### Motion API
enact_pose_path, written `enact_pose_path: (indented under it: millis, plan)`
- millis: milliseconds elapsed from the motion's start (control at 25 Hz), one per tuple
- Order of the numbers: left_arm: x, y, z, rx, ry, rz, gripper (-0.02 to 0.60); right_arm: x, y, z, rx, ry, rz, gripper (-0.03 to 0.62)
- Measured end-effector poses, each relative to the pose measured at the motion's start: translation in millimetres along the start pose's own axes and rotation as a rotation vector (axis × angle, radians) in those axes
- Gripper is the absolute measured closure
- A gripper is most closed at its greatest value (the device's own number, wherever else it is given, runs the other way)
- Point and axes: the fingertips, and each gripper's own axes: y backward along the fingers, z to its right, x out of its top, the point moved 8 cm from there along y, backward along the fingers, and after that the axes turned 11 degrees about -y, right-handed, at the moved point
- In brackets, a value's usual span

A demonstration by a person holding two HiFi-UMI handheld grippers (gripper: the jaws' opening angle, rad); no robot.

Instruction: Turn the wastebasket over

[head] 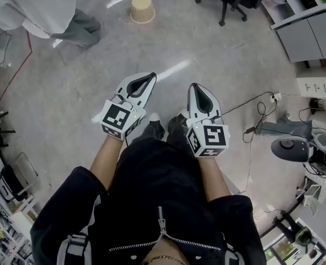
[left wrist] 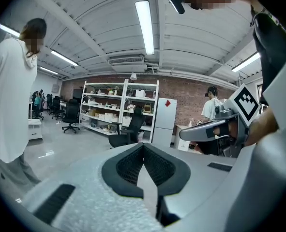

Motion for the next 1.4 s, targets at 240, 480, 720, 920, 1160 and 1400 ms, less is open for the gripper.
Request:
enact_pose_path:
  millis: [240, 480, 720, 920, 1160, 1400]
  plan:
    - [1.6, -14.5, -15.3, 0.005, 0.008, -0.002, 0.577, 9.7, -21.3, 4.7, 0.014, -0.004, -0.008, 0.583]
    - [3.2, -48.4, -37.7, -0.006, 0.011, -0.018, 0.577, 27.1, -51.8, 23.6, 0.012, -0.021, -0.009, 0.583]
    - [9.9, -90.8, -73.8, 0.028, 0.014, -0.022, 0.577, 50.4, -98.8, 52.7, 0.025, -0.035, -0.021, 0.583]
    - [14.1, -157.1, -98.6, 0.052, 0.019, -0.052, 0.577, 80.4, -150.1, 107.7, 0.046, -0.059, -0.028, 0.583]
    - [19.0, -224.8, -145.9, 0.091, 0.06, -0.086, 0.577, 114.3, -218.5, 145.0, 0.102, -0.064, -0.082, 0.583]
    - [24.4, -300.0, -182.8, 0.1, 0.056, -0.092, 0.577, 148.0, -280.1, 199.1, 0.135, -0.046, -0.119, 0.583]
